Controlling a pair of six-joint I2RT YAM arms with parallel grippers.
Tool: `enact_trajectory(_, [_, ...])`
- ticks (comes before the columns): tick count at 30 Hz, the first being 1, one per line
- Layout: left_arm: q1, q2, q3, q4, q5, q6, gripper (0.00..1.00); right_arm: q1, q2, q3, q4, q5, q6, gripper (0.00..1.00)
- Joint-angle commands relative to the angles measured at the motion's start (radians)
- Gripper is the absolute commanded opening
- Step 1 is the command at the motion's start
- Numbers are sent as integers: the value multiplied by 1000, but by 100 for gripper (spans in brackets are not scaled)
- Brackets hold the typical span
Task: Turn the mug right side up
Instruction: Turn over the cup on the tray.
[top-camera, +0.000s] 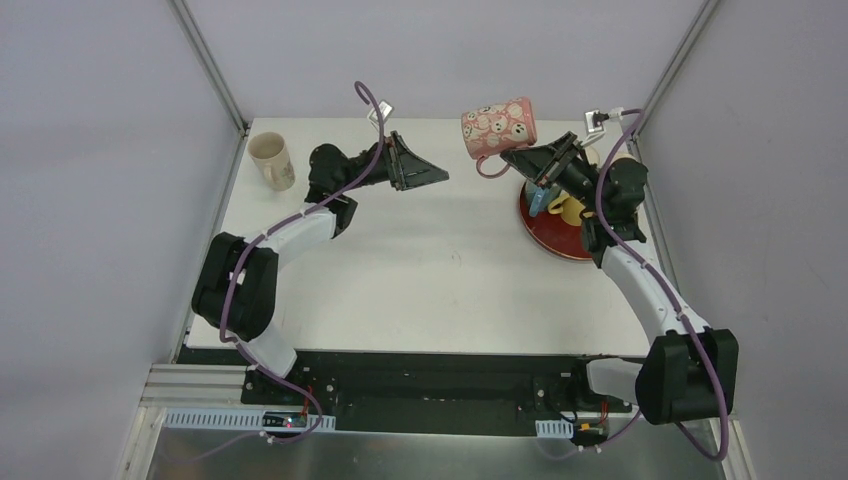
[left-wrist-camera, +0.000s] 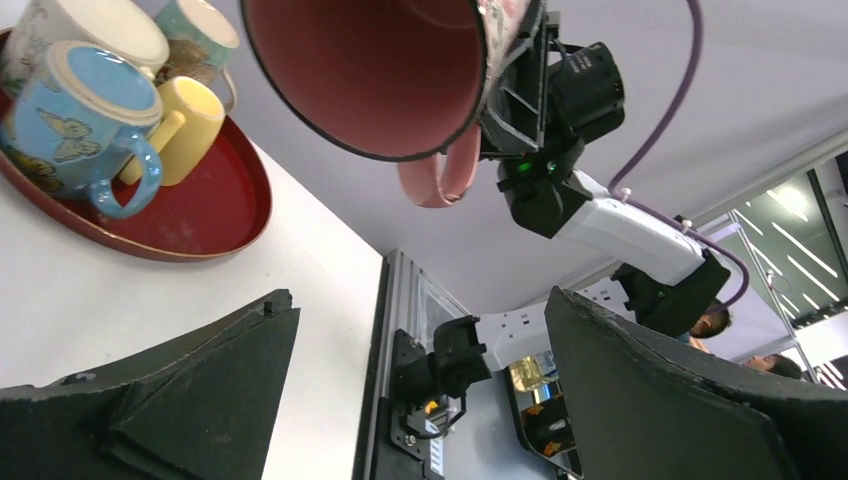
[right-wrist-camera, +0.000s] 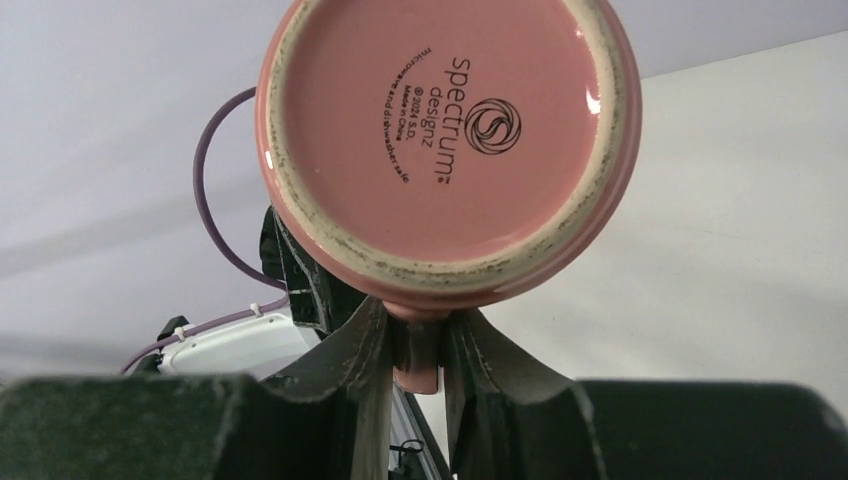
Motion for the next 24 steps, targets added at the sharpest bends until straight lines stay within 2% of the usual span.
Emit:
enact_trajectory(1, [-29, -50, -14, 140, -40, -28, 100, 1, -14, 9, 323, 47, 128, 0])
enact_trajectory(24, [-104, 36, 18, 210, -59, -100, 100, 97, 82, -60, 581, 29, 139, 0])
